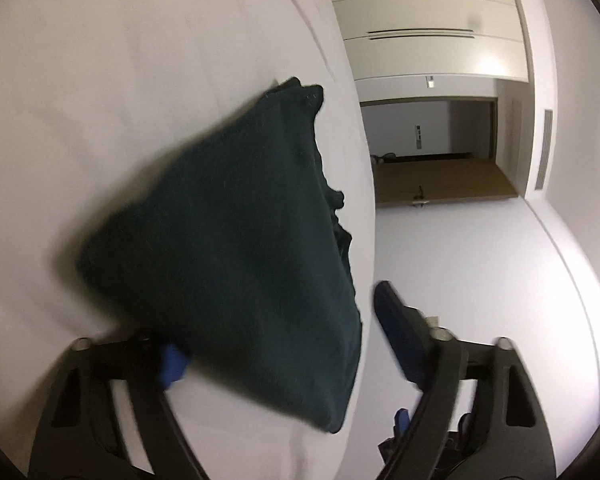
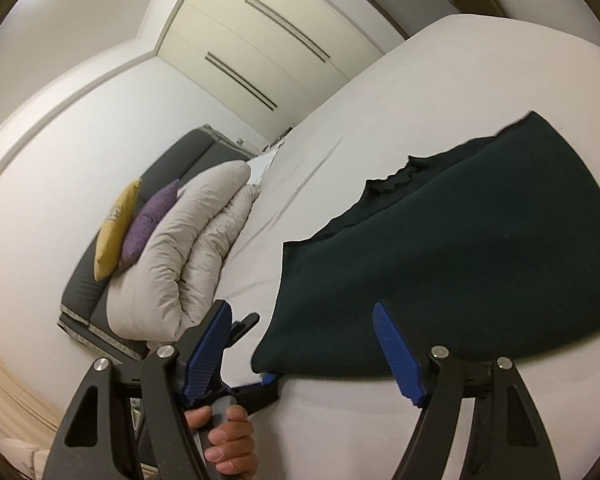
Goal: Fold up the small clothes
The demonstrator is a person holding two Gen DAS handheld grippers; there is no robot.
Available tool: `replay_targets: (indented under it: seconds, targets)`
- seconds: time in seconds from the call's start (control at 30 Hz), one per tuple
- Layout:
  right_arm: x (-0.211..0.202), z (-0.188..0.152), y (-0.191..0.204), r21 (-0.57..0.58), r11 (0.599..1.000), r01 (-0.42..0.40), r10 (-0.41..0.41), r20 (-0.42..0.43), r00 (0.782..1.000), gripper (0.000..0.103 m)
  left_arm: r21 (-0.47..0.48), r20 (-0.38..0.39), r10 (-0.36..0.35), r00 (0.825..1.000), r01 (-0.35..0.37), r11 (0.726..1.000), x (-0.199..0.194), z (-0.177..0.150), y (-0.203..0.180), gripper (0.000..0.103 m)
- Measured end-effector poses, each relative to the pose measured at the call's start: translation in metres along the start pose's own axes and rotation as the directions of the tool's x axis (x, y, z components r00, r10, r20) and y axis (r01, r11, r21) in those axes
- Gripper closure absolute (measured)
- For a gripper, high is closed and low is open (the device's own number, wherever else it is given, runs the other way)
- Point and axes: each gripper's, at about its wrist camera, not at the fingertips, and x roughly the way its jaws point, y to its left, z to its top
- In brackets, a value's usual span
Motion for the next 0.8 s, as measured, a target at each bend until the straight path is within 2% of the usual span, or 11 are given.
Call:
replay_targets:
  seconds: [0.1,0.17,0.23,0.37,0.47,0.53,0.57,0.6,0.67,0.8]
  targets:
    - [0.021,0.012,0.007,-0.025,1.000,0.003,-0.004,-0.031,1.000,0.027,-0.050,0.016,-0.034,0.999,0.035,0.998,0.002,0.012,0.011,0.046]
    - [0.043,0.021,0.007,-0.020,1.000,0.020,-0.021,-0.061,0.998,0.027,-0.014,0.036,-0.024,0.999,0.025,1.000,0.002,0.008,0.011,0.050]
    - [0.064,0.027,0.005,-0.012,1.000,0.023,-0.024,-0.093,0.995,0.027,0.043,0.055,0.007,0.998,-0.010,0.999,0.005,0.003,0.007,0.050]
    - [0.109,0.035,-0.004,-0.001,0.999,0.044,-0.044,-0.175,0.984,0.031,0.051,0.047,0.042,0.998,-0.045,0.998,0.018,0.013,-0.002,0.042]
    - [0.137,0.040,-0.019,0.035,0.997,0.066,-0.057,-0.223,0.973,0.033,0.084,0.031,0.057,0.998,-0.059,0.995,0.031,0.026,-0.010,0.042]
    - [0.156,0.045,-0.031,0.074,0.993,0.089,-0.067,-0.259,0.964,0.034,0.094,0.017,0.066,0.998,-0.068,0.993,0.036,0.032,-0.010,0.056]
    - [0.166,0.047,-0.039,0.093,0.991,0.096,-0.067,-0.282,0.957,0.034,0.097,0.006,0.081,0.997,-0.081,0.992,0.040,0.036,-0.009,0.072]
    - [0.174,0.049,-0.043,0.100,0.990,0.103,-0.069,-0.300,0.951,0.034,0.085,-0.003,0.095,0.996,-0.094,0.992,0.043,0.040,-0.004,0.083]
    - [0.188,0.052,-0.047,0.087,0.987,0.132,-0.096,-0.331,0.939,0.034,0.072,-0.013,0.093,0.996,-0.091,0.993,0.043,0.043,0.005,0.090]
    - [0.211,0.049,-0.049,0.007,0.985,0.175,-0.157,-0.403,0.902,0.032,0.089,-0.001,0.098,0.995,-0.098,0.991,0.042,0.042,0.004,0.091]
